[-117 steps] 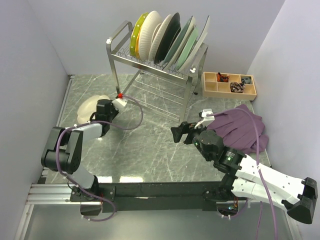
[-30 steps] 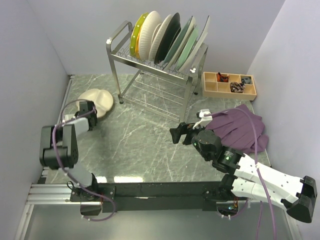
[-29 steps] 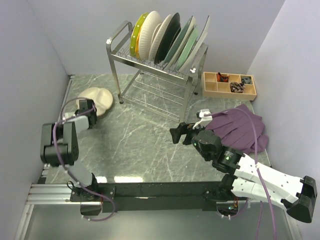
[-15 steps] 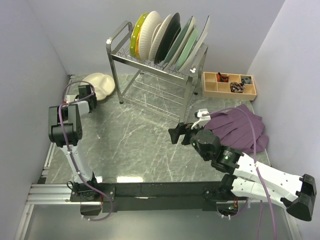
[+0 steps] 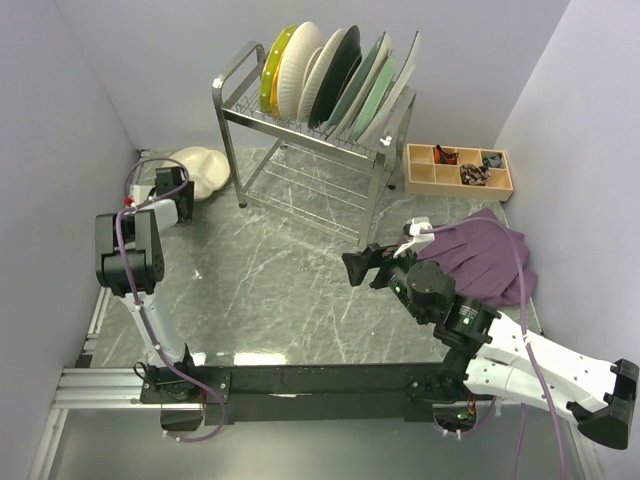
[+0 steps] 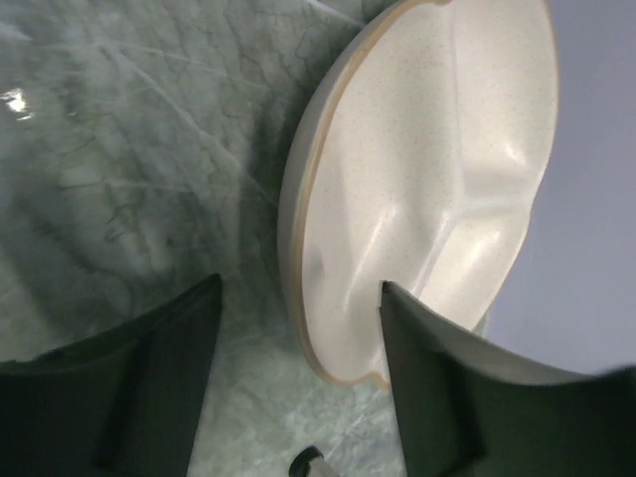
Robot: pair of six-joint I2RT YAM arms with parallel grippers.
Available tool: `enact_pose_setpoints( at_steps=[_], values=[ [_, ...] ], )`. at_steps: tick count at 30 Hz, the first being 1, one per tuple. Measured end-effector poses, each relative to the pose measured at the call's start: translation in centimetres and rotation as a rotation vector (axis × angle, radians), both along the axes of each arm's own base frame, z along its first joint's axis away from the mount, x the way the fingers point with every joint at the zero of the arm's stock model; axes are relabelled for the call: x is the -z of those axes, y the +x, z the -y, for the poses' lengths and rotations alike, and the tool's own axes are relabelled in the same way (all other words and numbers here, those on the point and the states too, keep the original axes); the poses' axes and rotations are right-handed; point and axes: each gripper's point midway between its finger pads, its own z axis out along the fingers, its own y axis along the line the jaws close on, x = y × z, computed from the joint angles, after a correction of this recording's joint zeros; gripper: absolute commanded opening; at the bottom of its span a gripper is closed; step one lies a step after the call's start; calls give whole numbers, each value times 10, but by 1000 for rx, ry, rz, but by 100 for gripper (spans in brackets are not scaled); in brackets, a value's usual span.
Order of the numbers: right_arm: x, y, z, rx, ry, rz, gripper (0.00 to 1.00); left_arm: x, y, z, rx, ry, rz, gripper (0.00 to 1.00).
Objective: Unload the plates from the dish rack
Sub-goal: Move the plate to the center of the board, then unload the plate from the dish rack.
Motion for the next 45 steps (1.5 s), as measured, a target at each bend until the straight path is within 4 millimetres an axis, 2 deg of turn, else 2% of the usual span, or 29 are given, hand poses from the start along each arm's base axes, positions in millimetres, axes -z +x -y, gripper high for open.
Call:
enact_pose_setpoints(
  at_steps=[1, 3, 5, 8, 11, 12, 15, 18, 20, 24, 28, 30, 32, 35, 39, 42, 44, 45],
  values=[
    [0, 0, 0, 0, 0, 0, 96, -4, -3, 0, 2, 8, -9, 90],
    [1, 0, 0, -1, -2, -2, 96, -19, -11, -2, 6, 41, -18, 94],
    [3, 1, -1, -1, -8, -5, 96, -45, -23, -7, -16, 95, -19, 99],
    [6, 1, -2, 0, -20, -13, 96, -103, -46, -7, -25, 192, 40, 99],
    [8, 1, -3, -2, -23, -15, 96, -154, -66, 9, 57, 275, 121, 99],
    [7, 1, -2, -2, -21, -14, 96, -167, -76, 19, 114, 304, 145, 99],
    [4, 0, -2, -2, -11, -7, 96, -183, -103, 57, 265, 369, 220, 100],
    [0, 0, -1, -3, 3, 1, 95, -180, -149, 125, 509, 423, 286, 99],
    [-1, 0, 0, 4, 6, 1, 95, -184, -170, 154, 626, 442, 328, 99],
    [-1, 2, 3, 28, 17, -4, 95, -204, -197, 186, 769, 499, 412, 99],
    [-1, 3, 6, 48, 25, -2, 95, -219, -219, 219, 922, 548, 492, 91],
    [-2, 2, 9, 49, 31, 3, 95, -230, -221, 229, 981, 567, 512, 90],
    [-4, 1, 12, 53, 45, 15, 95, -255, -218, 237, 1016, 590, 546, 89],
    [-8, 0, 17, 69, 60, 30, 95, -313, -211, 247, 1041, 648, 658, 83],
    [-7, 1, 17, 70, 57, 31, 95, -401, -209, 254, 1065, 751, 843, 85],
    [-4, 2, 16, 69, 46, 24, 95, -467, -196, 247, 1049, 832, 950, 84],
    [-2, 2, 15, 67, 39, 20, 95, -495, -182, 239, 1041, 876, 996, 80],
    [-1, 2, 14, 64, 36, 18, 95, -497, -175, 236, 1053, 885, 1002, 80]
  ],
)
